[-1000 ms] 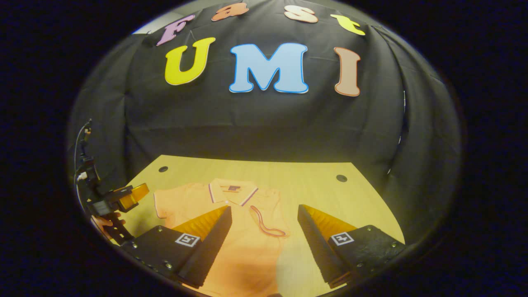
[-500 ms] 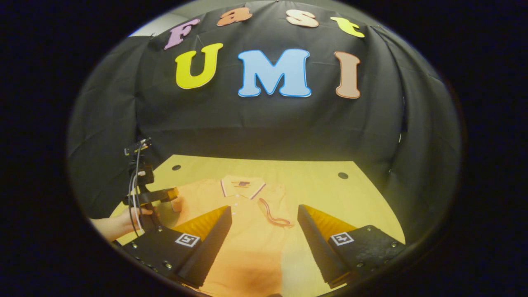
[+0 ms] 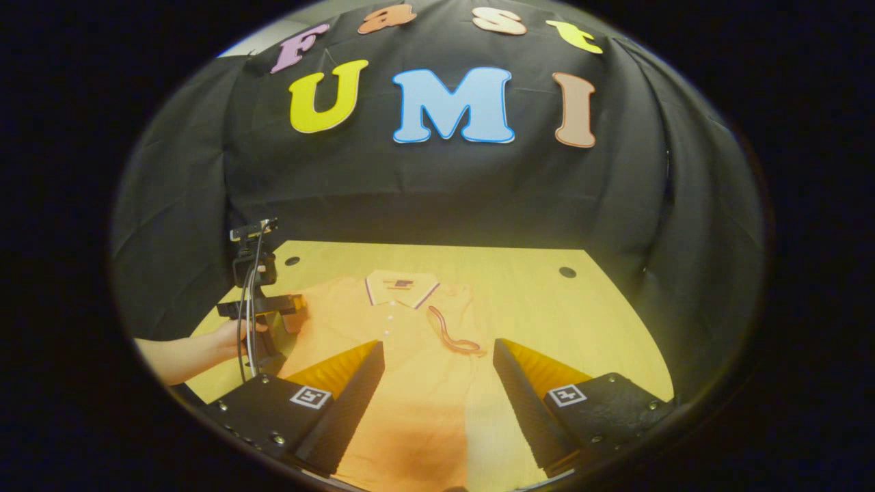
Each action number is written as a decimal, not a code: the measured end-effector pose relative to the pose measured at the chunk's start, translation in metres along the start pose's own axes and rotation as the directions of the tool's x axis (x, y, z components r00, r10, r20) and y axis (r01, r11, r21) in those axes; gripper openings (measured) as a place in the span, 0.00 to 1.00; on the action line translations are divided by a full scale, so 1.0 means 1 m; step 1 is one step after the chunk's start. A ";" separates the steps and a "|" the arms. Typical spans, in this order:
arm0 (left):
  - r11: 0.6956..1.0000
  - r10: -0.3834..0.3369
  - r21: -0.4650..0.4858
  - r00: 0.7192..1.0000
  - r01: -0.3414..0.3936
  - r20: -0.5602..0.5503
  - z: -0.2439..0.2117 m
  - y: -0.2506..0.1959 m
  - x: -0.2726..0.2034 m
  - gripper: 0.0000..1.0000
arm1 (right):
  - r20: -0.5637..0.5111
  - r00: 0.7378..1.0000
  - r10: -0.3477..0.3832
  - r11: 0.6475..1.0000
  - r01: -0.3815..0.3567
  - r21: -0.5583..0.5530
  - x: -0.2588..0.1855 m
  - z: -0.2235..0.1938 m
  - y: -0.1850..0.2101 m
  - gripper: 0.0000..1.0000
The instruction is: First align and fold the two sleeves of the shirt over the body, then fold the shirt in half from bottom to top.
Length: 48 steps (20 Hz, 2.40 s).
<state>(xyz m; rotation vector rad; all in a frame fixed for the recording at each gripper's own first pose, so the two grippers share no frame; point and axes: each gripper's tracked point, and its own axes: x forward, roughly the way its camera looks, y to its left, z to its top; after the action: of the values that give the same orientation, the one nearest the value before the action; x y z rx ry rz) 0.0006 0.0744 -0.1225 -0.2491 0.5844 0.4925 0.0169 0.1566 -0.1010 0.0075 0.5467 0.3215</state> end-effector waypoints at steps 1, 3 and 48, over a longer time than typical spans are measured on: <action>1.000 0.006 0.025 1.000 -0.006 -0.012 -0.002 -0.001 0.001 0.95 | 0.000 1.000 -0.010 1.000 0.010 0.012 0.000 0.000 -0.002 0.98; 0.998 -0.010 0.055 1.000 0.012 -0.024 -0.001 -0.009 0.001 0.88 | 0.001 1.000 -0.030 0.999 0.030 0.042 -0.002 -0.003 -0.005 0.99; 0.923 -0.289 0.269 0.957 0.275 0.014 -0.062 -0.072 -0.226 0.94 | -0.126 0.992 -0.008 0.995 0.020 0.095 -0.061 -0.138 -0.025 0.99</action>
<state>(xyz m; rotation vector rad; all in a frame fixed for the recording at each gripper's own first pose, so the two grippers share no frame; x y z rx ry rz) -0.1554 -0.0941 -0.0351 -0.0620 0.5450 0.1371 -0.0952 0.1036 -0.1900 0.0767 0.6863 0.2833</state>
